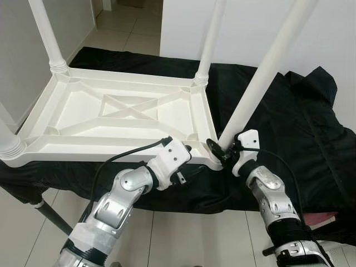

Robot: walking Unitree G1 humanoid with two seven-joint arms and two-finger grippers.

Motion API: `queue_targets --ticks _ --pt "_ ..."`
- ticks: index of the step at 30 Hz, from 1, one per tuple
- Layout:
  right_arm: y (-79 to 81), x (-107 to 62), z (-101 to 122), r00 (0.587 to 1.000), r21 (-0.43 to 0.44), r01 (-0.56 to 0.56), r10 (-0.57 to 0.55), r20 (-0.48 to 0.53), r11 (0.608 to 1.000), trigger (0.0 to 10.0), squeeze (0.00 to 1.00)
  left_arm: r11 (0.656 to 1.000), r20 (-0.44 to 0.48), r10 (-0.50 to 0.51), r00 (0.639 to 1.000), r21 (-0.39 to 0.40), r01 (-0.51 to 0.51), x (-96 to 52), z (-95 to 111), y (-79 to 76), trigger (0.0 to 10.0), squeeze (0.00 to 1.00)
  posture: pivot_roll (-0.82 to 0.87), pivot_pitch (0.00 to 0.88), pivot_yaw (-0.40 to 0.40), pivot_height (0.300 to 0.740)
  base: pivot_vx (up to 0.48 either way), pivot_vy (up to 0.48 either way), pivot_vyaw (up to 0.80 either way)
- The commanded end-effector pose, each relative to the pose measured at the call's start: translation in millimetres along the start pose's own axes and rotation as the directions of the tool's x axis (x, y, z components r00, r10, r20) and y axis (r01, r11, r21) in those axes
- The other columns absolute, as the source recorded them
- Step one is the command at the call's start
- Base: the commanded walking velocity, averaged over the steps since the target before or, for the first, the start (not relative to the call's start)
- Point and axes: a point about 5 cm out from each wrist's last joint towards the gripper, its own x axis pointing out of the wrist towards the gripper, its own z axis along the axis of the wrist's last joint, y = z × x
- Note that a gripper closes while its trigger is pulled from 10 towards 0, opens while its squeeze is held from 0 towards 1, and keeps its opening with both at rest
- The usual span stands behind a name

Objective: Building children table

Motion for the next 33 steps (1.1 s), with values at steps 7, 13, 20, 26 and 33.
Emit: queue_targets --ticks 7,13,20,26,33 --pt "13.5 0.2 3 0.985 0.026 0.17 -0.17 0.003 0.985 10.0 0.0 1.0 -0.008 0.011 1.0 -0.001 -0.011 0.0 -1 -2.9 10.0 0.0 0.02 0.079 -0.089 0.74 0.0 0.0 0.0" --pt "24.8 -3.0 0 0.93 0.039 0.368 -0.367 -0.035 0.929 10.0 0.0 1.0 -0.007 0.012 1.0 -0.003 -0.012 -0.2 -1 -2.6 10.0 0.0 0.02 0.078 -0.089 0.74 0.0 0.0 0.0" --pt "41.0 -7.5 0 0.828 0.079 0.561 -0.558 -0.057 0.824 10.0 0.0 1.0 -0.006 0.011 1.0 -0.002 -0.011 0.4 -1 -2.7 10.0 0.0 0.02 0.073 -0.085 0.74 0.0 0.0 0.0" --pt "48.6 -4.6 7 0.851 0.086 0.525 -0.524 -0.033 0.847 10.0 0.0 1.0 -0.005 0.007 1.0 -0.001 -0.007 0.9 0 -2.8 10.0 0.0 0.01 0.073 -0.082 0.74 0.0 0.0 0.0" --pt "44.6 -4.9 9 0.851 0.068 0.525 -0.524 -0.032 0.848 10.0 0.0 1.0 -0.008 0.008 1.0 0.004 -0.008 0.4 0 -1.3 10.0 0.0 0.02 0.073 -0.085 0.74 0.0 0.0 0.0"
